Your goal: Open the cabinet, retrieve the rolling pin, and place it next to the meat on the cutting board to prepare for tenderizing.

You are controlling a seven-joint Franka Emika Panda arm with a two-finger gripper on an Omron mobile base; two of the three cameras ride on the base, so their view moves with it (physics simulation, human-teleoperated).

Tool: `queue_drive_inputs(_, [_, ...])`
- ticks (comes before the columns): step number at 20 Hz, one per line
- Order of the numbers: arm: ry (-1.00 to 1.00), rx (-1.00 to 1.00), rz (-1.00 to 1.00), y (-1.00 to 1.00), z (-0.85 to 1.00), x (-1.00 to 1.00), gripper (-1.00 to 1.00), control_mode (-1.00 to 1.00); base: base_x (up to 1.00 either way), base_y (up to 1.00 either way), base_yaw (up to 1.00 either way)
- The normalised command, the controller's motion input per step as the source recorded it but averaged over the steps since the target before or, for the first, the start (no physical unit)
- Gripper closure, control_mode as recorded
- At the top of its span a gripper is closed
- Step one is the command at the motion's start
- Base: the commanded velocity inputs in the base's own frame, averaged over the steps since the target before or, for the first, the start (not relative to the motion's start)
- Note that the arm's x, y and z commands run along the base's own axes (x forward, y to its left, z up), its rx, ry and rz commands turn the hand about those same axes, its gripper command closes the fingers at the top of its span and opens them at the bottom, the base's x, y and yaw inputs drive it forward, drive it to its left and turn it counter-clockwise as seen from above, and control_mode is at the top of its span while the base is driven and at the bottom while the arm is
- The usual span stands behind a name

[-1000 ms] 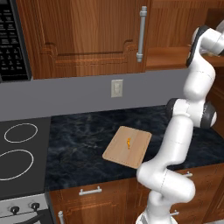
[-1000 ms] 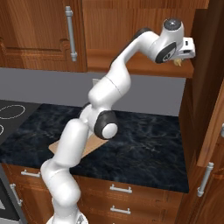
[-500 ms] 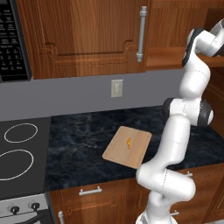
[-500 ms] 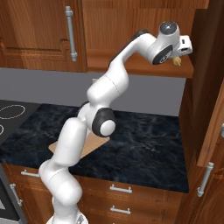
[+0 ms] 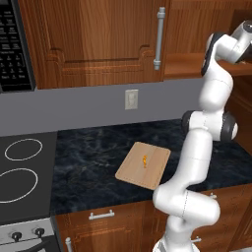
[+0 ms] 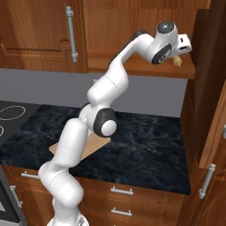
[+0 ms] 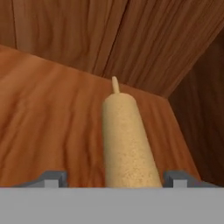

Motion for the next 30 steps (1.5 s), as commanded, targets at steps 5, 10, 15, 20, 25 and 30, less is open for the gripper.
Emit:
queue_drive_inputs(5, [0.13,0.00,0.00,0.00,-0.40,0.06,1.00,-1.00,0.00,0.00,0.00])
queue_drive_inputs(10, [0.06,0.00,0.00,0.00,-0.43,-0.17,1.00,-1.00,0.00,0.00,0.00])
queue_drive_inputs(15, [-0.10,0.00,0.00,0.05,-0.37,-0.69,1.00,-1.00,0.00,0.00,0.00])
queue_drive_inputs(20, [-0.29,0.03,0.00,0.19,-0.40,-1.00,1.00,-1.00,0.00,0.00,0.00])
queue_drive_inputs(25, [-0.31,0.01,0.00,0.44,-0.47,-1.00,1.00,-1.00,0.00,0.00,0.00])
queue_drive_inputs(30, [-0.25,0.00,0.02,0.72,-0.64,-1.00,1.00,-1.00,0.00,0.00,0.00])
